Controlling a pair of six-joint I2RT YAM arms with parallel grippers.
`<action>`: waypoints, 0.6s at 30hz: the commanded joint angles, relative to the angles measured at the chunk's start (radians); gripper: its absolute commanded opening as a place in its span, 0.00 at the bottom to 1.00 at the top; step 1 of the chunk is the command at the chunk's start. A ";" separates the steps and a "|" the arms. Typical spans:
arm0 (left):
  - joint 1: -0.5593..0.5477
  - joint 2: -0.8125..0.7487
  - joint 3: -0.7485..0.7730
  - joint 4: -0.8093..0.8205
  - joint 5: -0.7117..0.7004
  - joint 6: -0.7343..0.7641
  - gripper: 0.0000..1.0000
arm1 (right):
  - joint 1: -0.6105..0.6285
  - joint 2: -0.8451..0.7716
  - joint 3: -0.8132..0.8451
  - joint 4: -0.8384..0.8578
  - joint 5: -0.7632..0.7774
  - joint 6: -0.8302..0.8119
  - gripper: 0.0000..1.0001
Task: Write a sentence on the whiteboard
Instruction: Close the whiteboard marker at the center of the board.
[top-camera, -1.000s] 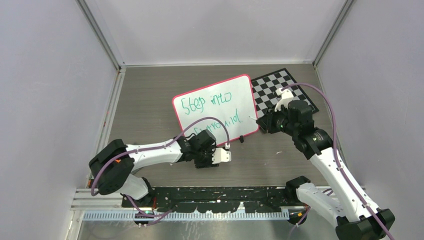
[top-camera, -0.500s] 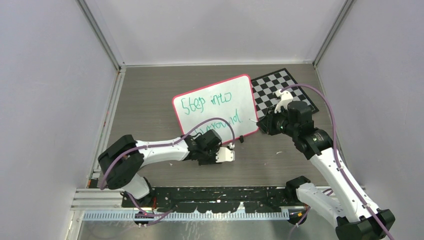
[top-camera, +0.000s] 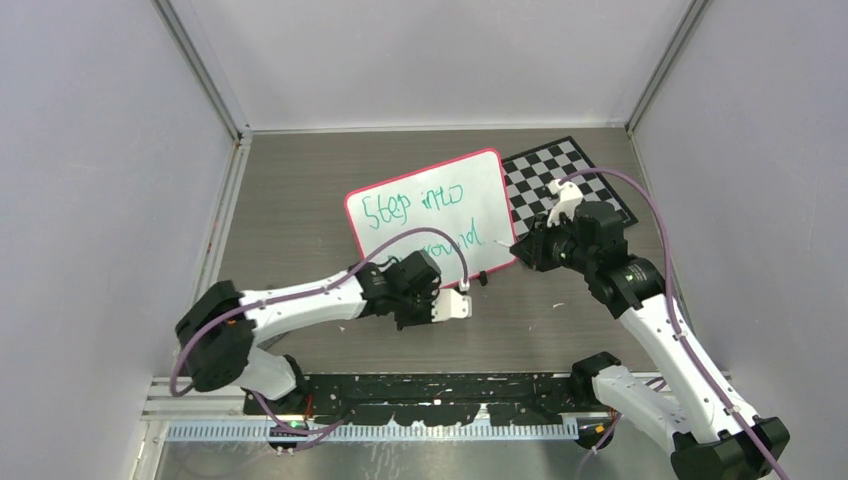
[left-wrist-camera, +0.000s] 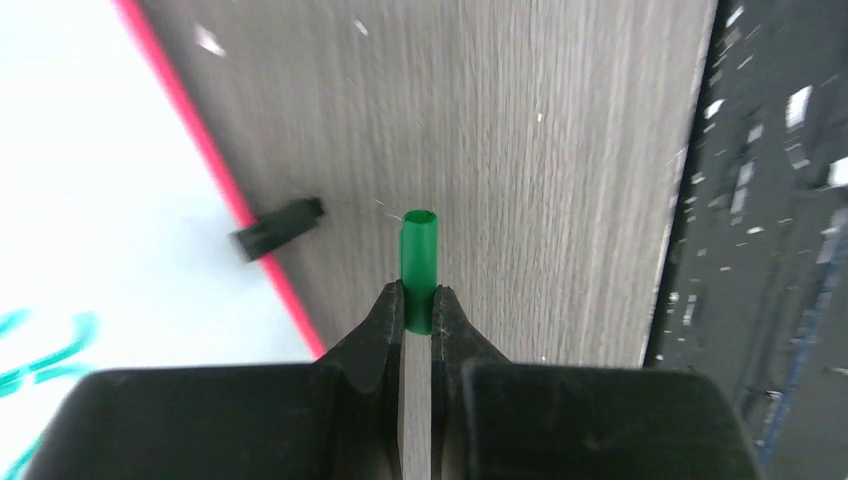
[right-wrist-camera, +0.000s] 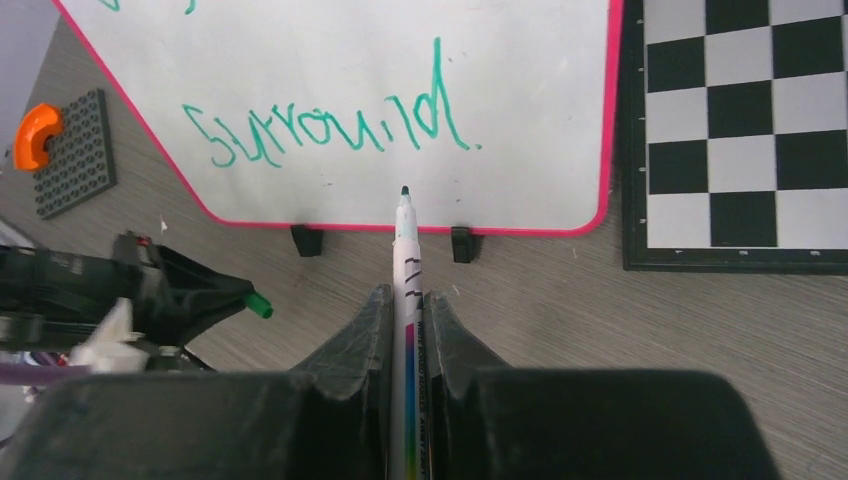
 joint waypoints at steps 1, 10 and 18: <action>0.062 -0.171 0.130 -0.077 0.140 -0.060 0.00 | -0.006 0.029 0.058 0.025 -0.159 0.000 0.00; 0.218 -0.315 0.204 -0.122 0.095 0.079 0.00 | -0.006 0.123 0.157 0.009 -0.570 0.009 0.00; 0.221 -0.371 0.208 -0.009 0.145 0.109 0.00 | -0.003 0.221 0.200 0.068 -0.734 0.080 0.00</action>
